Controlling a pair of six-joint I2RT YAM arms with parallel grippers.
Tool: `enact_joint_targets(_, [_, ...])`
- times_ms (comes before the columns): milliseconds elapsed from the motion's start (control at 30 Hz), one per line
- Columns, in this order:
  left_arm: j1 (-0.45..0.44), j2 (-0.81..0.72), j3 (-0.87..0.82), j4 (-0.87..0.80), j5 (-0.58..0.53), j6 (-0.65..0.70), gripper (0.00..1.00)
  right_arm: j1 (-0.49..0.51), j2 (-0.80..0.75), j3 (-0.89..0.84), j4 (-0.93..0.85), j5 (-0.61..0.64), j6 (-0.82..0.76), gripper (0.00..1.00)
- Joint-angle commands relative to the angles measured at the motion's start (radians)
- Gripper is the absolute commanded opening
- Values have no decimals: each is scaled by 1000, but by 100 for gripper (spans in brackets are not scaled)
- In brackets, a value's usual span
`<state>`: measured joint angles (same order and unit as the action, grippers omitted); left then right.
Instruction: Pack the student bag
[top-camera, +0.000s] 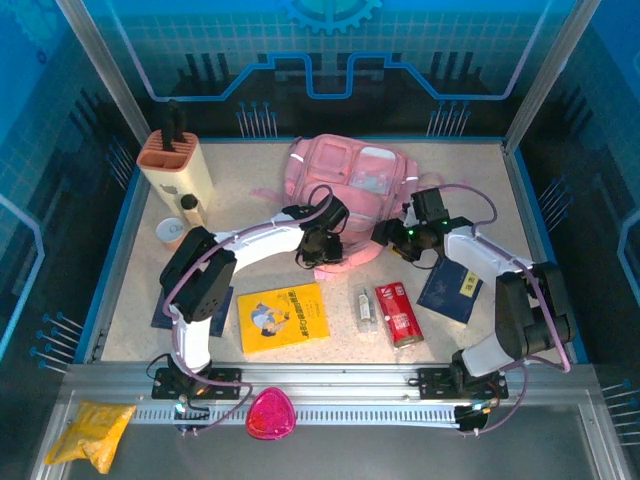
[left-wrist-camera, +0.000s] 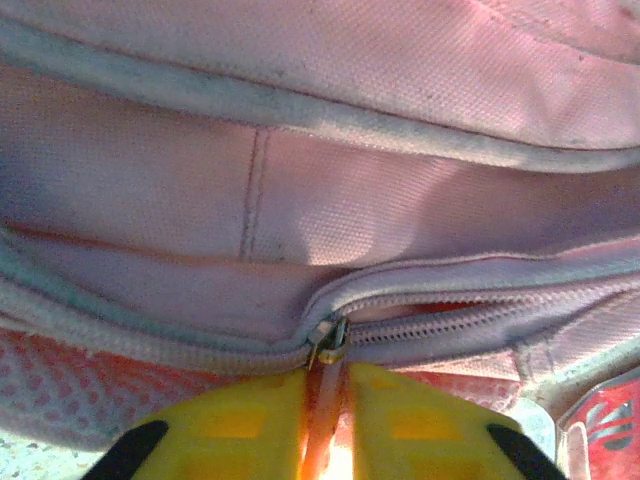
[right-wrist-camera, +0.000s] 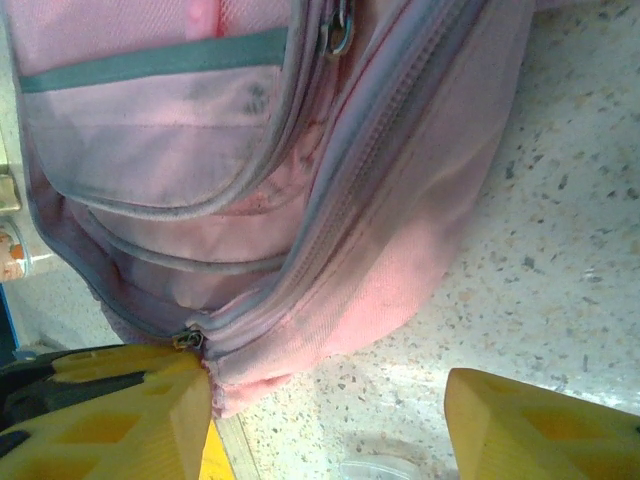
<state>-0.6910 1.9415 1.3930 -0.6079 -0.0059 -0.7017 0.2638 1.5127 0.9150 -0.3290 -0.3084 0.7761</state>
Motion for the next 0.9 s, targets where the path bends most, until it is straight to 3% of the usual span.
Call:
enact_joint_targets(0, [-1, 56, 24, -76, -32, -1, 22, 27, -28, -8, 7, 28, 28, 64])
enact_joint_targets(233, [-1, 92, 40, -79, -15, 10, 20, 59, -37, -23, 15, 75, 82, 65])
enact_joint_targets(533, [1, 89, 55, -96, -22, 30, 0, 151, 1, -18, 55, 136, 258, 62])
enact_joint_targets(867, [3, -1, 48, -98, -32, 62, 0, 175, 112, 33, 80, 213, 311, 62])
